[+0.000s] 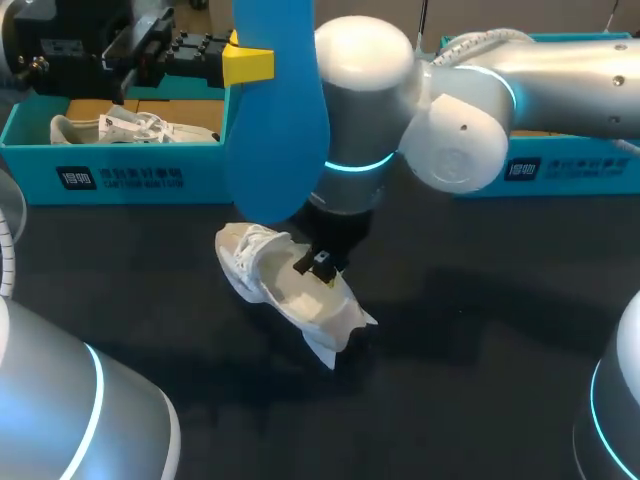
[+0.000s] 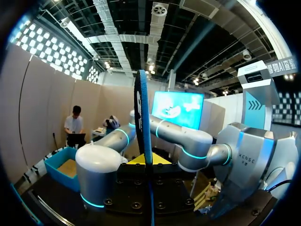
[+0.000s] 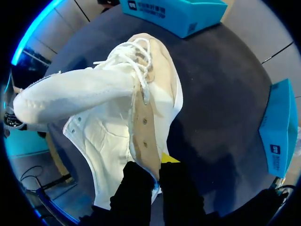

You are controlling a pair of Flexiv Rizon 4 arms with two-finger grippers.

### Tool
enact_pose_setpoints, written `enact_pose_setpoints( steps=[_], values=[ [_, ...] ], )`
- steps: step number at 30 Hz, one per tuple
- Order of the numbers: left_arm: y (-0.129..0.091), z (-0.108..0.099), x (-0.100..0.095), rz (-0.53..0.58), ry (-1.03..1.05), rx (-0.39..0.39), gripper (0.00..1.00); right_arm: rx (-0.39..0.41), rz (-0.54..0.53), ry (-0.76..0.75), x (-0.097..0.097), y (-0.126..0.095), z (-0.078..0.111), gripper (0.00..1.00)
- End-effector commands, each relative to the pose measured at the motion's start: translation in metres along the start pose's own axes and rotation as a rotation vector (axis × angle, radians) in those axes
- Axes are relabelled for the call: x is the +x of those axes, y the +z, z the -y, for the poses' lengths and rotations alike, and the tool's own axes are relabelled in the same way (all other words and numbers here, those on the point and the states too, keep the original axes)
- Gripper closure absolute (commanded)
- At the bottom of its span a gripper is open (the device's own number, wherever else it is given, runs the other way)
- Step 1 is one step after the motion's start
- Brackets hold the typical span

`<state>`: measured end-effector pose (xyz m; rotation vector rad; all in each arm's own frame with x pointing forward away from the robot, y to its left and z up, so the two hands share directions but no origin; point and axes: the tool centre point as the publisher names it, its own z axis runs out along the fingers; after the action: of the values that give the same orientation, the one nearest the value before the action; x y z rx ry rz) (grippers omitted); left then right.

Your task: Take the shoe out of the shoebox, open the shoe tongue, remove and reinsert the insole, then place the shoe into the shoebox

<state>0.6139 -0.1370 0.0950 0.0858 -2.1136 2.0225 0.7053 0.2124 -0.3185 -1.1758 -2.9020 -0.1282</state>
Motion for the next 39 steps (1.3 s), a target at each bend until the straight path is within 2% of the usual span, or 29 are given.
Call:
enact_pose_setpoints(
  steps=[1,4,9,12,15,17,26,39],
  values=[
    [0.0,0.0,-0.001,-0.001,0.0,-0.003,1.0,0.004,0.003,0.001,0.002,0.0,-0.003,1.0],
    [0.0,0.0,-0.001,-0.001,0.0,-0.003,1.0,-0.005,-0.011,0.042,0.0,0.001,-0.001,1.0],
    [0.0,0.0,-0.001,-0.001,0.0,-0.003,1.0,0.013,-0.033,0.398,-0.001,0.008,0.025,1.0],
    [0.0,0.0,-0.001,-0.001,0.0,-0.003,1.0,0.02,-0.027,0.534,0.003,0.01,0.033,1.0],
    [0.0,0.0,-0.001,-0.001,0.0,-0.003,1.0,-0.005,-0.032,0.634,0.004,0.01,0.039,1.0],
    [0.0,0.0,-0.001,-0.001,0.0,-0.003,1.0,-0.036,-0.039,0.657,0.005,0.01,0.04,1.0],
    [0.0,0.0,-0.001,-0.001,0.0,-0.003,1.0,-0.075,-0.061,0.731,0.0,0.01,0.034,1.0],
    [0.0,0.0,-0.001,-0.001,0.0,-0.003,1.0,-0.076,-0.082,0.705,-0.018,0.032,0.029,1.0]
  ],
)
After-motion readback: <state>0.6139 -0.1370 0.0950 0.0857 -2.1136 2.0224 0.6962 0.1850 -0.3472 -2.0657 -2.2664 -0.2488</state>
